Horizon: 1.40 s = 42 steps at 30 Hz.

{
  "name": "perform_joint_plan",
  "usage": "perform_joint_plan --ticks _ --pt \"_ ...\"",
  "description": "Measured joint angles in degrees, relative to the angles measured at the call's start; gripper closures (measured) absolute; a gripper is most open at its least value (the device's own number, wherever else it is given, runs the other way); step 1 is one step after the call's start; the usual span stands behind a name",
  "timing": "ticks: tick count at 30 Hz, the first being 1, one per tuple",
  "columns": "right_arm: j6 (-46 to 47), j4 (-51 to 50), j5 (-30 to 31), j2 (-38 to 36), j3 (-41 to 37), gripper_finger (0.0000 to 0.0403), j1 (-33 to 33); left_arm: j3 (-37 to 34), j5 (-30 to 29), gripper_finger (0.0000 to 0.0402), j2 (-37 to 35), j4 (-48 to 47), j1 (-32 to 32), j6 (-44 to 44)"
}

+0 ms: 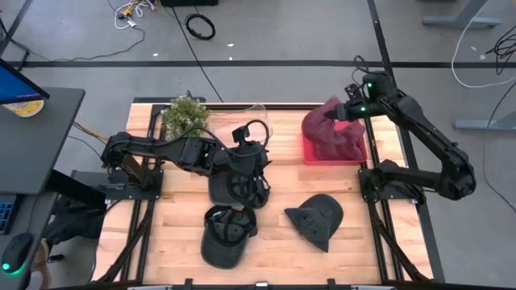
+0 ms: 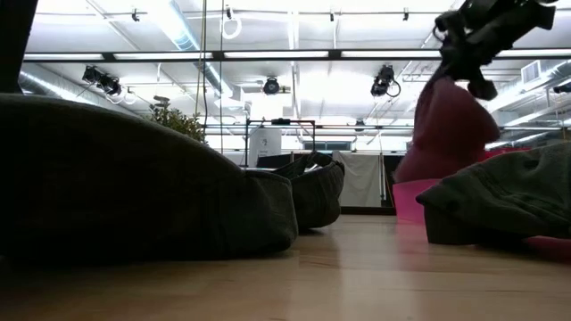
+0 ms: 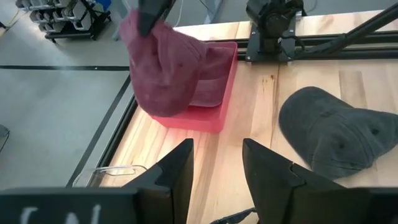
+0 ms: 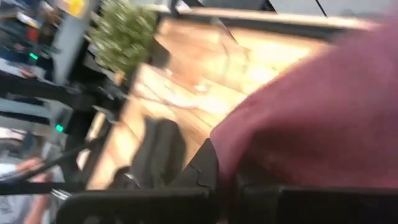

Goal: Pick & Place hat
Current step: Put the red cap into the red bin

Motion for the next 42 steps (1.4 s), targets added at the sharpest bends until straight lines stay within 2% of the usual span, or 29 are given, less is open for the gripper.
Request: perform_joint_plan --ticks 5,14,20,32,42 --pt "-2.1 -3.68 1.33 0.78 -0.02 0.0403 -1.06 0.0 -0.35 0.0261 0.0 -0.01 -0.36 -1.49" --pt "5.14 -5.8 2.34 -4.54 -0.02 0.0403 -1.26 0.0 -2.16 0.0262 0.0 0.02 -1.36 -1.53" --pt "6.9 -8.12 5.59 -6.75 -0.02 0.0403 -1.23 0.0 -3.58 0.0262 0.0 0.08 -1.19 -1.45" --pt "9.37 -6.88 9.22 -4.26 -0.04 0.0403 1.19 0.02 -3.58 0.0262 0.0 0.28 -1.19 -1.27" --pt "10.89 -5.75 15.08 -1.52 -0.79 0.0403 5.21 0.04 -3.57 0.0262 0.0 0.3 -1.3 -1.29"
